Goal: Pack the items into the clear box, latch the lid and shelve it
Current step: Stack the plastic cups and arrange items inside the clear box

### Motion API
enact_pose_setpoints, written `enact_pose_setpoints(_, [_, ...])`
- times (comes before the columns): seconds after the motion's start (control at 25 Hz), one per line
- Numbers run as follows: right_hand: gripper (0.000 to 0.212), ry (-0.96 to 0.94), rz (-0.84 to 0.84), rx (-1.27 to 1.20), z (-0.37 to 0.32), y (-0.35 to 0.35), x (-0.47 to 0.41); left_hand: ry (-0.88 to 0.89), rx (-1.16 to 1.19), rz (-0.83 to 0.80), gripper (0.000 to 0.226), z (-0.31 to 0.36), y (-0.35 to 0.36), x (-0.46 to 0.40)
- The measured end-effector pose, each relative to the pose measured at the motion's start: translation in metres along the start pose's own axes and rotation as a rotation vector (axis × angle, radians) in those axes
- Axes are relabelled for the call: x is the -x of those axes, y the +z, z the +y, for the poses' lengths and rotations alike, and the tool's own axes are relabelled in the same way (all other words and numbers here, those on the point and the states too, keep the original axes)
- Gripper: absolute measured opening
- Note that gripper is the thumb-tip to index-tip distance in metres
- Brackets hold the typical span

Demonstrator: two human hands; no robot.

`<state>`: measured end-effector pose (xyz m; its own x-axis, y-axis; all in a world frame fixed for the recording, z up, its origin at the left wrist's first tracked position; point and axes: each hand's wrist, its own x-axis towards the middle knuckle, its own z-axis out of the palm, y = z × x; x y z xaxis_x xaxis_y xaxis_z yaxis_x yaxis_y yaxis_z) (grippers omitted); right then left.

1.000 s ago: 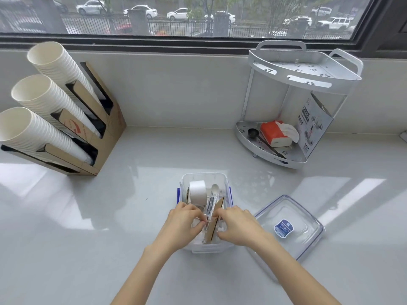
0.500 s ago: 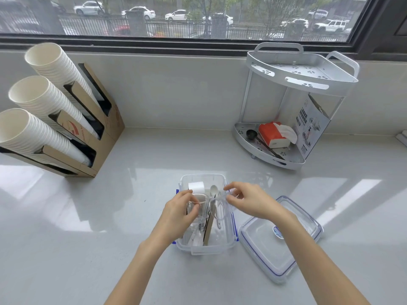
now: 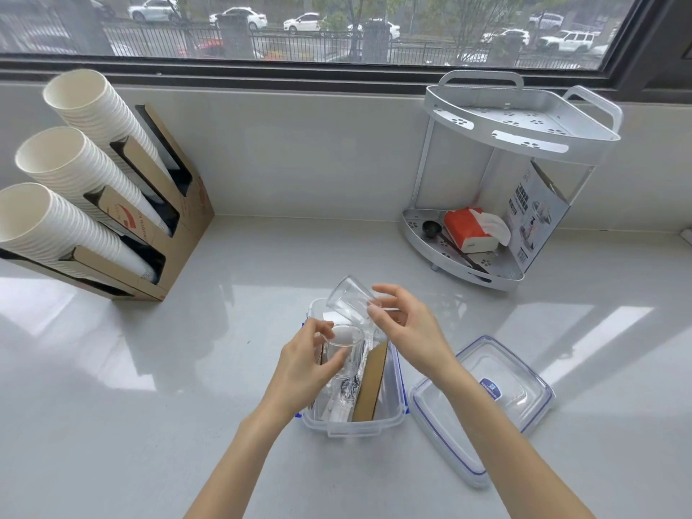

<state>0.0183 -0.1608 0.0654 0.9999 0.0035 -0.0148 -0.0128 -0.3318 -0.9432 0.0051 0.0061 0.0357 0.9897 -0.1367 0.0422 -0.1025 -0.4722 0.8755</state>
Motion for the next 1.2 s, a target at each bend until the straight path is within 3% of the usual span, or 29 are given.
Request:
enact_pose_setpoints(0.2, [0.046,-0.050,-0.065,-0.016,0.007,0.014,0.006,-0.010,0.161,0.044,0.030,0.003,0.000,-0.002])
enact_pose_setpoints(0.64, [0.067,-0.063,-0.078,0.076,0.017,0.019,0.006,0.021,0.226,0.028,0.044,0.005,0.001,-0.001])
enact_pose_setpoints(1.04, [0.050,-0.083,-0.090,0.043,0.021,0.023,0.006,-0.010,0.201,0.090,0.050,-0.002,-0.003,0.003])
enact_pose_setpoints(1.2, [0.033,0.006,-0.112,0.220,0.032,0.028,0.002,-0.018,0.149,0.154,0.055,-0.009,-0.008,0.004])
